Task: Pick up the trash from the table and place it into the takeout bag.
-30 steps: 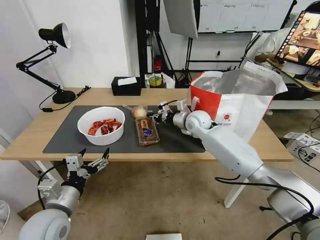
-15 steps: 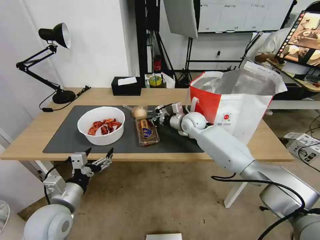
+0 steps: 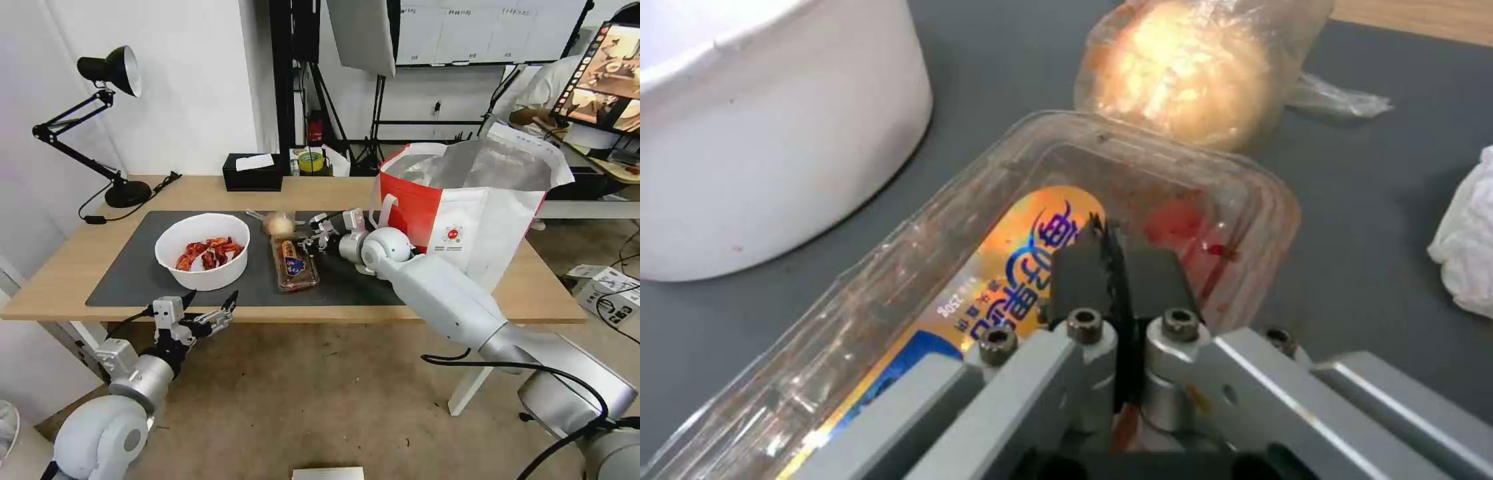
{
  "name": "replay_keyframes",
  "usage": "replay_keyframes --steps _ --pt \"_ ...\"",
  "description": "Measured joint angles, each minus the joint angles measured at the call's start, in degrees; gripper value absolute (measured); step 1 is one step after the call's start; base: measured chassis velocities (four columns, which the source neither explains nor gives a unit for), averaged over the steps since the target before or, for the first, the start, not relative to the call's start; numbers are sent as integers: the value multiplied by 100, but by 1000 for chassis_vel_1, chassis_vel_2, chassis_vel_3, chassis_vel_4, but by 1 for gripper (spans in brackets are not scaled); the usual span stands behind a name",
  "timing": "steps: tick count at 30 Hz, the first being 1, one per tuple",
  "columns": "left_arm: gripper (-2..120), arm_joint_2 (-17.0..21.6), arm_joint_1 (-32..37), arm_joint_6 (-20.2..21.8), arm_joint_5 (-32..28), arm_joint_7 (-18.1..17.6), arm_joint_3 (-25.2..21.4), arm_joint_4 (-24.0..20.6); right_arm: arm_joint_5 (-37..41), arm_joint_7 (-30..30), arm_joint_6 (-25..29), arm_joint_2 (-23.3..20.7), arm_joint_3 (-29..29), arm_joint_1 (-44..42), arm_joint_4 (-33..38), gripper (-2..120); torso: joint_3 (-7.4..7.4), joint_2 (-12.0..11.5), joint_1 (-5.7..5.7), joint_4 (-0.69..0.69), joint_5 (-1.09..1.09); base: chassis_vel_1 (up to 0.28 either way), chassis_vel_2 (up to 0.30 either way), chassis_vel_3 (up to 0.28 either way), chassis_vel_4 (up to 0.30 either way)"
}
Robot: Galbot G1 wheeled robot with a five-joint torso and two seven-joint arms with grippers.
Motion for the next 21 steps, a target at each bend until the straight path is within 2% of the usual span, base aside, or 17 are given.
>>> replay_keyframes --steps 3,8,11,19,21 --pt "100 265 -189 138 -445 -16 99 26 3 1 -3 -1 -20 1 6 0 0 0 0 0 0 0 0 0 0" --pt "100 531 -395 198 -763 -23 275 137 4 -10 -3 8 -34 4 6 0 0 0 0 0 0 0 0 0 0" --pt "100 813 -696 217 -1213 -23 516 399 6 -22 -7 15 -38 5 10 0 0 0 0 0 -1 0 0 0 0" --pt "100 1072 -1071 239 -1791 -26 785 719 6 -60 -9 58 -64 18 -12 0 0 0 0 -1 0 0 0 0 0" --pt "100 1141 -1164 265 -2091 -41 835 821 5 -86 -9 93 -84 32 -35 0 0 0 0 0 0 0 0 0 0"
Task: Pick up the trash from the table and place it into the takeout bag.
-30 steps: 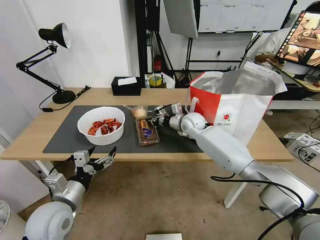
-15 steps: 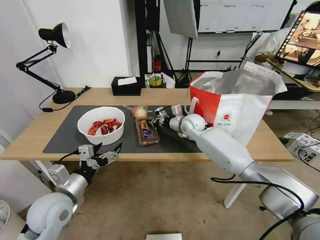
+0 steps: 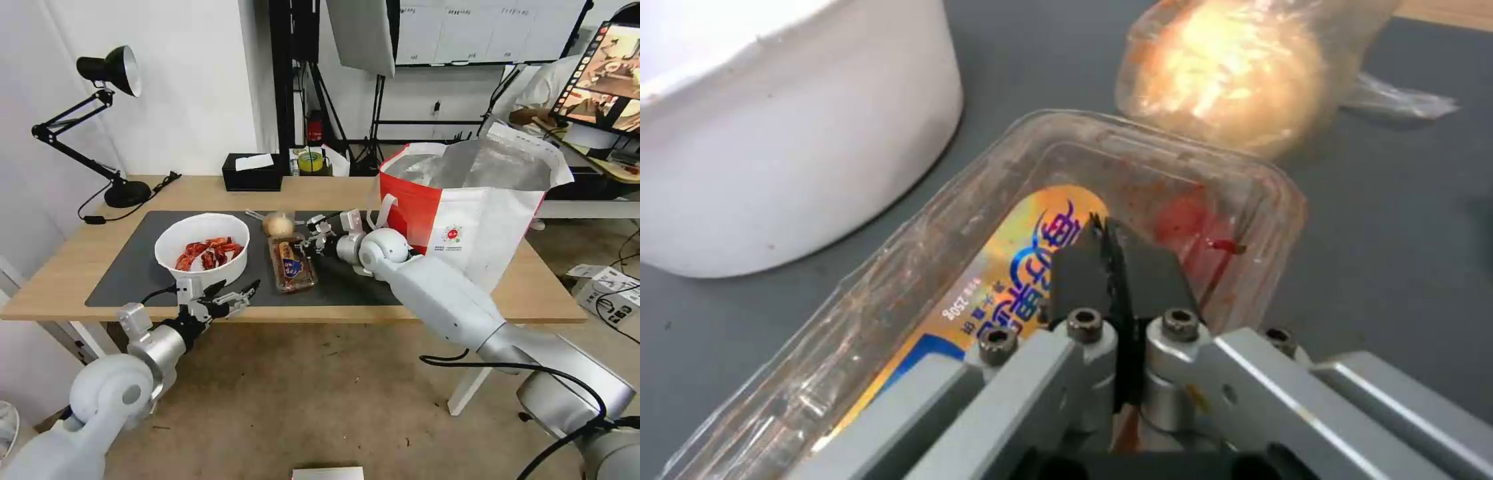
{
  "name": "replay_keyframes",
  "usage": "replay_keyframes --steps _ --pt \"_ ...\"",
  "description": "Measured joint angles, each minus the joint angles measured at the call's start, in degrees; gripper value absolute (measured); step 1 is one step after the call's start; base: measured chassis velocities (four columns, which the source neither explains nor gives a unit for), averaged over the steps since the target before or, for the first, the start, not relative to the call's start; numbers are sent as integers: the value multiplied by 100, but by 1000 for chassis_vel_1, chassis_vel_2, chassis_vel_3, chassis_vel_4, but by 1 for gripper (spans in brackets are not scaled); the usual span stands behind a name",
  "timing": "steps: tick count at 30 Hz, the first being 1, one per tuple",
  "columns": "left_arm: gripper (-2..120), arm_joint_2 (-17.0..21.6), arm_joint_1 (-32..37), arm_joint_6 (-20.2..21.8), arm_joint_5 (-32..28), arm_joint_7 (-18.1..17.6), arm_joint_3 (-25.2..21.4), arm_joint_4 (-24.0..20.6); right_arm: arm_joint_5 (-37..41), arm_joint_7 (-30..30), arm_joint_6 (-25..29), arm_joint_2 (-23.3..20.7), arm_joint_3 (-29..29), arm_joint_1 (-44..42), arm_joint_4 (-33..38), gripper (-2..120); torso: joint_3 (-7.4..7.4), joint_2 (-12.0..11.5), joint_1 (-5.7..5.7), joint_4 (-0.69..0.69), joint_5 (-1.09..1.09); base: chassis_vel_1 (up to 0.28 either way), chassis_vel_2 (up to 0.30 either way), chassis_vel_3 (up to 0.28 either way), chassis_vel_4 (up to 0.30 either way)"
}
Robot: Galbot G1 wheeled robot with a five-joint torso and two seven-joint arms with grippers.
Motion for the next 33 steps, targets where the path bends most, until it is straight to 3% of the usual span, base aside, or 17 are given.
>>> replay_keyframes --steps 13,33 --pt "100 55 -222 60 -555 -42 305 230 -17 -58 7 111 -78 19 -83 0 0 0 0 0 0 0 0 0 0" --pt "100 -121 -839 61 -1374 -557 758 711 6 -55 1 0 -171 32 62 0 0 0 0 0 1 0 0 0 0"
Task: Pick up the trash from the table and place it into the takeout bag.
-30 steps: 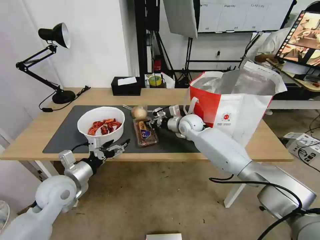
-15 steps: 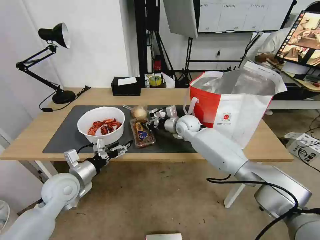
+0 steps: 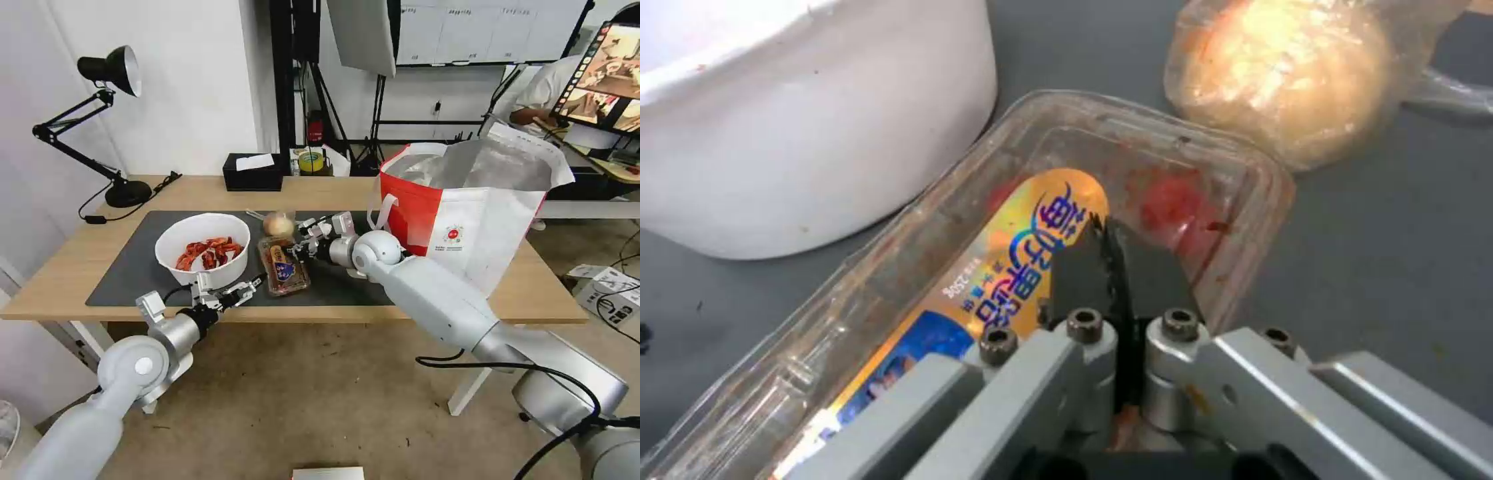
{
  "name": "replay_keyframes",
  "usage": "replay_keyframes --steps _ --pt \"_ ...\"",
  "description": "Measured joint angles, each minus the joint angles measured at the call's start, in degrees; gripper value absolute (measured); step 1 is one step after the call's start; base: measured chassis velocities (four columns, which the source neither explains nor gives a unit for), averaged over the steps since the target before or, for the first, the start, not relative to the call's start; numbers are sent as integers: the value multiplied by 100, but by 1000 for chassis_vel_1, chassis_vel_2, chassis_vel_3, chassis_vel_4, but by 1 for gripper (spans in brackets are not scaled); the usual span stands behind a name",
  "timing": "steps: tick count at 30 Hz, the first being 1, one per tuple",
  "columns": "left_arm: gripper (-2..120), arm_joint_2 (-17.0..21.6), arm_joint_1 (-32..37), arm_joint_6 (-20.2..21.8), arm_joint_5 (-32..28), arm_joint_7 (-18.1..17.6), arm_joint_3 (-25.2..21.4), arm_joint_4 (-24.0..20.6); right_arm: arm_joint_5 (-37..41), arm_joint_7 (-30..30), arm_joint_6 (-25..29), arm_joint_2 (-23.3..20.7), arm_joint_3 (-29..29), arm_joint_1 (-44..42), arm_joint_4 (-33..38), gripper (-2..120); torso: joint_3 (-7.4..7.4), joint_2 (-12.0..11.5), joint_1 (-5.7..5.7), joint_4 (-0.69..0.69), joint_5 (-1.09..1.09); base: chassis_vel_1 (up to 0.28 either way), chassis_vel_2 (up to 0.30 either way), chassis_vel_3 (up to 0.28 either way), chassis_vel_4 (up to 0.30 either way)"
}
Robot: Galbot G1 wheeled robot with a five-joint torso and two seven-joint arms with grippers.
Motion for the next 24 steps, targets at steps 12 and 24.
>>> replay_keyframes --steps 12,24 --pt "100 -83 -339 0 -214 -195 258 276 9 20 -16 -9 -20 -2 49 0 0 0 0 -1 0 0 0 0 0" --pt "100 -110 -625 26 -434 -424 470 451 12 27 -18 -12 -17 -6 54 0 0 0 0 0 0 0 0 0 0"
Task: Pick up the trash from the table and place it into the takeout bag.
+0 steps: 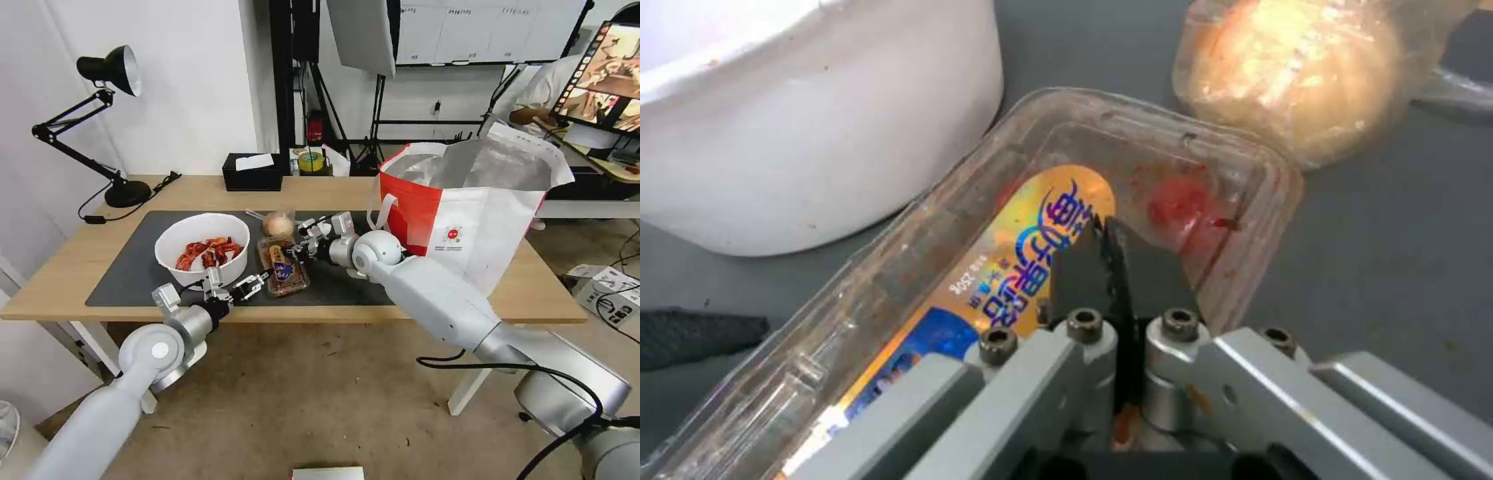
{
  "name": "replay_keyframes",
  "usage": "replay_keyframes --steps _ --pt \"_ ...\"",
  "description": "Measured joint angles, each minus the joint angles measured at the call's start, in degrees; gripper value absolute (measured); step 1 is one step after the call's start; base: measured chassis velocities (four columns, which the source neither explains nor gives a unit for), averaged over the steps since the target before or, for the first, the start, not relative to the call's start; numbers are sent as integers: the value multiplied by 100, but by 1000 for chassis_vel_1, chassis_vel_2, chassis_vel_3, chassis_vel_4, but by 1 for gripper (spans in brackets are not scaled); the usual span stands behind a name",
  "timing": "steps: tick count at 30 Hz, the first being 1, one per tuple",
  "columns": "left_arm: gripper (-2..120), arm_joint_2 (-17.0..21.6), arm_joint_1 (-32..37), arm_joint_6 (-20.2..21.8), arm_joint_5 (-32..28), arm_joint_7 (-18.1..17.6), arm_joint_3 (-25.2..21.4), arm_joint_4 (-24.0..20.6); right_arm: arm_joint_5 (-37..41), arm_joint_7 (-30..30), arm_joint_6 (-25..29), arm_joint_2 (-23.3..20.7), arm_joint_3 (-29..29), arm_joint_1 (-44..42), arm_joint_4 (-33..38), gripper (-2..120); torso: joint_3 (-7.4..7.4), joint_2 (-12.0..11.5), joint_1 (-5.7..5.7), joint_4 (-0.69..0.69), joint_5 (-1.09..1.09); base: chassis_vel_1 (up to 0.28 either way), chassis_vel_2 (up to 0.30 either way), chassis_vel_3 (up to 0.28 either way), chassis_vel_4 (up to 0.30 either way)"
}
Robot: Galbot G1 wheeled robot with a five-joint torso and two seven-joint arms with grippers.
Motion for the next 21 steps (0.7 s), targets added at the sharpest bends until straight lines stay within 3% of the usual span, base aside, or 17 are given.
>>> replay_keyframes --steps 21 --pt "100 -79 -442 149 -608 -604 273 79 -4 16 4 -10 31 -47 42 0 0 0 0 -1 0 0 0 0 0"
